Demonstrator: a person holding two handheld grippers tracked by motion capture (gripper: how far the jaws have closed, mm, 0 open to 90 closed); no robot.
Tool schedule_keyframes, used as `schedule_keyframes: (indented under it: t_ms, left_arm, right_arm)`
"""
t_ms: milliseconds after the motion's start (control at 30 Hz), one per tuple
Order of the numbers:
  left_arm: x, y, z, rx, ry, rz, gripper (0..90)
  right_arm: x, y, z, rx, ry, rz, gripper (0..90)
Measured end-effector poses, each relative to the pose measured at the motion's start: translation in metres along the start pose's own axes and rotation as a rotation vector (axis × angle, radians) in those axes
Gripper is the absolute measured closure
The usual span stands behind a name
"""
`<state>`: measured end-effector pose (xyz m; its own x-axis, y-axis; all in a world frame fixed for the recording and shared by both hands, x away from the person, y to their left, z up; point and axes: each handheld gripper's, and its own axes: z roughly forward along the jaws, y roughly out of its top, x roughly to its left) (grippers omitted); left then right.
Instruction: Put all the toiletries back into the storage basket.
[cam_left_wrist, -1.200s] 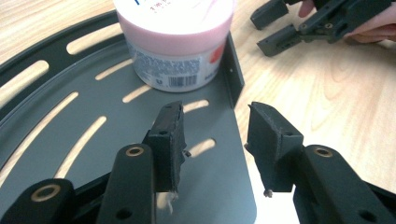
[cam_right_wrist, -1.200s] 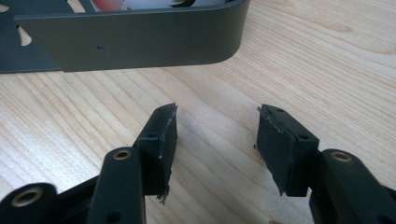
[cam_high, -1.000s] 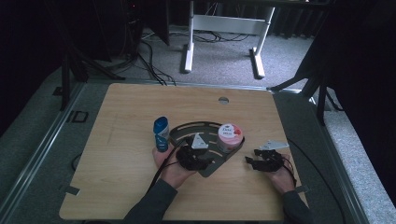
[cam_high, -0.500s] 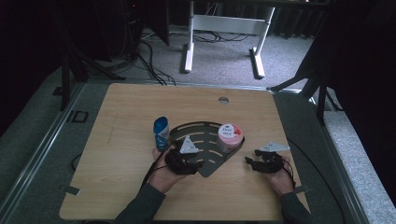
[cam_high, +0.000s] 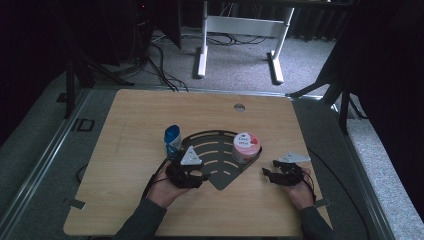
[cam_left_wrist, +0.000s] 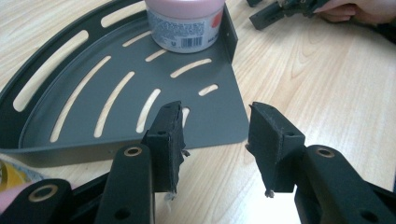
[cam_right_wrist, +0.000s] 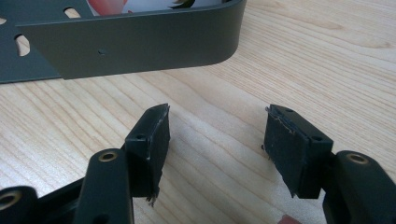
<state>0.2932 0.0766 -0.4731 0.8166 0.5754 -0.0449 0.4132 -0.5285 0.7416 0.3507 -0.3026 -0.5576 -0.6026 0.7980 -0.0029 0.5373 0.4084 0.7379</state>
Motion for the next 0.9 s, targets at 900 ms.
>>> schedule_keyframes:
  t_ms: [900]
  left_arm:
    - [0.018, -0.026, -0.049, -0.006, 0.058, -0.028, 55.0]
  right_arm:
    - [0.000, -0.001, 0.001, -0.009, 0.002, -0.004, 38.5]
